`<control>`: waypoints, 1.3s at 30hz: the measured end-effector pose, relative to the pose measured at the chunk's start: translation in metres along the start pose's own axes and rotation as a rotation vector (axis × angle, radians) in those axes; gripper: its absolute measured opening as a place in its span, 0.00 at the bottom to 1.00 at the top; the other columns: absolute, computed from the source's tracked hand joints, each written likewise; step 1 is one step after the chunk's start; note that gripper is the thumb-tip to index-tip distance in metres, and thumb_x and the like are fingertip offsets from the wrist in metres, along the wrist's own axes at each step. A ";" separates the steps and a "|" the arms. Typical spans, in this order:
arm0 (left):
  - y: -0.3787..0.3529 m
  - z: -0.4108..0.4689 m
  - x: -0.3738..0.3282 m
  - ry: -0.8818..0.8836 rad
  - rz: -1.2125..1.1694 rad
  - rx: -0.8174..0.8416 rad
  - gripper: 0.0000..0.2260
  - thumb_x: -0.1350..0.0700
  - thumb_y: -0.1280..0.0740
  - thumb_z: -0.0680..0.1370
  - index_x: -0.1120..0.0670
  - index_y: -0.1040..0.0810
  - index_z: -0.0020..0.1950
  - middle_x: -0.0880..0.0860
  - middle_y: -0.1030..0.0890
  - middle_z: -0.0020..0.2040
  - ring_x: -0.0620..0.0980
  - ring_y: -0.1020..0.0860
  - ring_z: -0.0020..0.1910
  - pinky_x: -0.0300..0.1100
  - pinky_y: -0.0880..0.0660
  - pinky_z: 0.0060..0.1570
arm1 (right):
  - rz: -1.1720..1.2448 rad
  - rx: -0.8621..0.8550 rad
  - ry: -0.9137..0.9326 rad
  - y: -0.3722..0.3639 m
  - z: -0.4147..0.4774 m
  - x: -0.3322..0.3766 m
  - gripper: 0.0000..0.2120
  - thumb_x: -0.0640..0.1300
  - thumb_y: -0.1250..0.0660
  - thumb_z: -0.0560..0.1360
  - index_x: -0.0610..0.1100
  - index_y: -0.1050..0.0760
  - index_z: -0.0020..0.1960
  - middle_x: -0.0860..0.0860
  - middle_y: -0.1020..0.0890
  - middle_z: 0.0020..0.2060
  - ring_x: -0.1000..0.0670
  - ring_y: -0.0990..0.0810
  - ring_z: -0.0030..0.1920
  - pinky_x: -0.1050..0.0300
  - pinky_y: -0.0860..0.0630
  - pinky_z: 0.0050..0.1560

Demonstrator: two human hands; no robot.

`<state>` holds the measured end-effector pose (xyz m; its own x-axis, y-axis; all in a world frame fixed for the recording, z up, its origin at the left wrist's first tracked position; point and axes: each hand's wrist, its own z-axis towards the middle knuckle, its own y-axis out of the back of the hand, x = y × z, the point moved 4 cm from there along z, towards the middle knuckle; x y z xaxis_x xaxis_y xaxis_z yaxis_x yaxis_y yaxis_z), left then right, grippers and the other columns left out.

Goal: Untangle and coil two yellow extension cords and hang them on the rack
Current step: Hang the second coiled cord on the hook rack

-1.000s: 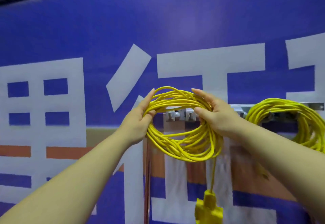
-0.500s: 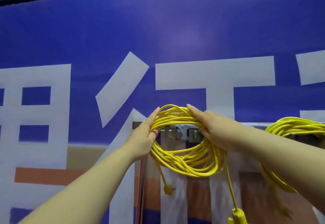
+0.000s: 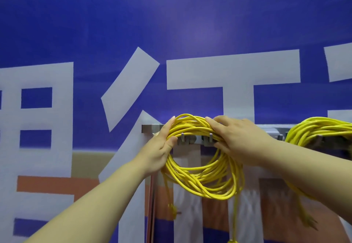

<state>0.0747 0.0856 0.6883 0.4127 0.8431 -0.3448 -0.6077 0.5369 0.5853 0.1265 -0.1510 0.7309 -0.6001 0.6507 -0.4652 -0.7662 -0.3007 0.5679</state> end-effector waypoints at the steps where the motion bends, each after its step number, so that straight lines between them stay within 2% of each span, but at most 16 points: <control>1: -0.001 0.000 0.002 0.008 -0.019 -0.032 0.23 0.38 0.52 0.83 0.29 0.54 0.77 0.40 0.39 0.79 0.47 0.42 0.79 0.50 0.39 0.76 | -0.016 -0.002 0.002 -0.001 0.000 0.001 0.34 0.59 0.43 0.81 0.52 0.56 0.81 0.54 0.33 0.72 0.47 0.24 0.63 0.53 0.30 0.51; 3: -0.003 0.001 0.006 0.038 -0.011 -0.097 0.21 0.37 0.53 0.83 0.26 0.52 0.76 0.40 0.38 0.78 0.49 0.43 0.79 0.55 0.38 0.75 | -0.023 -0.010 0.005 -0.004 -0.001 0.002 0.35 0.58 0.44 0.82 0.51 0.58 0.81 0.55 0.34 0.75 0.48 0.23 0.62 0.53 0.31 0.50; 5: -0.005 0.002 0.007 0.048 0.008 -0.141 0.21 0.38 0.52 0.83 0.27 0.49 0.76 0.41 0.35 0.77 0.48 0.40 0.78 0.53 0.34 0.73 | 0.012 -0.019 0.000 -0.004 -0.002 0.000 0.36 0.59 0.44 0.81 0.52 0.59 0.81 0.56 0.34 0.75 0.49 0.22 0.62 0.54 0.32 0.49; 8: -0.006 0.001 0.006 0.045 0.017 -0.197 0.21 0.42 0.48 0.84 0.32 0.44 0.77 0.44 0.31 0.72 0.42 0.32 0.68 0.36 0.31 0.61 | 0.111 -0.024 0.014 -0.002 -0.001 -0.002 0.34 0.60 0.44 0.81 0.55 0.54 0.81 0.58 0.35 0.76 0.50 0.25 0.66 0.53 0.28 0.55; 10: -0.006 -0.001 0.005 0.030 0.036 -0.232 0.20 0.45 0.45 0.85 0.35 0.40 0.77 0.44 0.29 0.68 0.41 0.30 0.65 0.30 0.32 0.55 | 0.177 -0.028 0.031 -0.001 -0.001 -0.003 0.31 0.58 0.44 0.82 0.56 0.50 0.81 0.59 0.36 0.77 0.50 0.27 0.68 0.51 0.26 0.61; 12: -0.003 -0.004 0.002 0.003 0.082 -0.257 0.20 0.46 0.42 0.84 0.39 0.37 0.76 0.44 0.28 0.65 0.41 0.28 0.62 0.31 0.30 0.55 | 0.188 -0.041 0.052 -0.001 -0.001 -0.003 0.28 0.57 0.44 0.82 0.56 0.47 0.80 0.59 0.35 0.77 0.49 0.26 0.69 0.49 0.25 0.62; 14: 0.000 -0.006 -0.003 -0.021 0.130 -0.270 0.19 0.47 0.41 0.84 0.42 0.35 0.75 0.45 0.28 0.64 0.43 0.27 0.60 0.35 0.26 0.55 | 0.162 -0.057 0.080 -0.002 -0.001 -0.002 0.28 0.55 0.43 0.82 0.55 0.45 0.80 0.58 0.34 0.76 0.47 0.23 0.66 0.47 0.23 0.58; 16: 0.003 -0.006 -0.009 -0.046 0.175 -0.263 0.20 0.47 0.39 0.83 0.46 0.35 0.75 0.47 0.30 0.67 0.45 0.27 0.64 0.37 0.27 0.56 | 0.139 -0.059 0.091 -0.002 0.000 -0.001 0.27 0.54 0.42 0.82 0.55 0.44 0.80 0.57 0.33 0.76 0.46 0.21 0.63 0.47 0.22 0.55; 19: 0.006 -0.001 -0.018 -0.052 0.204 -0.173 0.27 0.48 0.39 0.83 0.42 0.47 0.79 0.47 0.37 0.77 0.45 0.32 0.70 0.38 0.30 0.60 | 0.114 -0.048 0.117 -0.002 0.001 -0.002 0.27 0.54 0.42 0.82 0.56 0.43 0.79 0.58 0.33 0.76 0.46 0.21 0.62 0.47 0.22 0.54; 21: 0.009 0.003 -0.021 -0.081 0.258 -0.094 0.31 0.49 0.40 0.84 0.36 0.56 0.79 0.45 0.41 0.80 0.43 0.34 0.71 0.38 0.29 0.61 | 0.114 -0.037 0.127 0.001 0.002 -0.002 0.26 0.54 0.43 0.83 0.57 0.44 0.79 0.57 0.33 0.75 0.46 0.21 0.61 0.48 0.22 0.55; 22: 0.010 0.004 -0.022 -0.106 0.301 -0.069 0.31 0.48 0.41 0.84 0.35 0.57 0.80 0.44 0.42 0.80 0.43 0.35 0.72 0.38 0.30 0.61 | 0.113 -0.028 0.130 0.002 0.002 -0.002 0.26 0.54 0.43 0.83 0.58 0.45 0.80 0.57 0.33 0.75 0.46 0.21 0.61 0.49 0.22 0.56; 26: 0.011 0.003 -0.018 -0.158 0.435 -0.112 0.25 0.47 0.43 0.85 0.41 0.46 0.81 0.44 0.37 0.78 0.46 0.32 0.73 0.41 0.27 0.64 | 0.113 -0.005 0.130 0.001 0.002 -0.001 0.27 0.54 0.44 0.83 0.60 0.48 0.80 0.57 0.34 0.76 0.46 0.22 0.62 0.48 0.23 0.58; 30: -0.001 -0.007 -0.016 -0.160 0.428 -0.218 0.24 0.49 0.42 0.84 0.43 0.43 0.81 0.46 0.35 0.78 0.47 0.33 0.74 0.36 0.31 0.63 | 0.134 -0.012 0.113 0.001 0.001 0.000 0.26 0.53 0.44 0.83 0.61 0.46 0.79 0.58 0.33 0.75 0.46 0.22 0.63 0.48 0.22 0.57; 32: -0.006 -0.014 -0.017 -0.140 0.394 -0.270 0.24 0.50 0.40 0.84 0.43 0.41 0.80 0.45 0.35 0.78 0.47 0.33 0.74 0.36 0.31 0.62 | 0.141 -0.023 0.098 0.001 -0.002 0.002 0.26 0.52 0.44 0.83 0.59 0.44 0.79 0.57 0.31 0.73 0.46 0.21 0.59 0.47 0.22 0.53; 36: -0.014 -0.026 -0.023 -0.096 0.361 -0.329 0.25 0.50 0.38 0.83 0.44 0.40 0.80 0.44 0.35 0.78 0.47 0.29 0.72 0.39 0.24 0.58 | 0.042 -0.088 0.079 0.002 -0.008 0.007 0.24 0.49 0.40 0.82 0.54 0.37 0.77 0.54 0.24 0.69 0.45 0.18 0.45 0.48 0.23 0.42; 39: -0.015 -0.031 -0.029 -0.055 0.363 -0.299 0.27 0.49 0.38 0.83 0.44 0.42 0.81 0.43 0.37 0.79 0.48 0.30 0.73 0.40 0.23 0.58 | 0.021 -0.066 0.061 0.004 -0.012 0.011 0.24 0.48 0.42 0.82 0.54 0.40 0.78 0.53 0.24 0.69 0.45 0.18 0.44 0.49 0.24 0.44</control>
<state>0.0507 0.0541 0.6669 0.1676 0.9794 -0.1129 -0.8849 0.1999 0.4206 0.1139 -0.1532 0.7203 -0.6272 0.6010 -0.4953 -0.7658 -0.3603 0.5326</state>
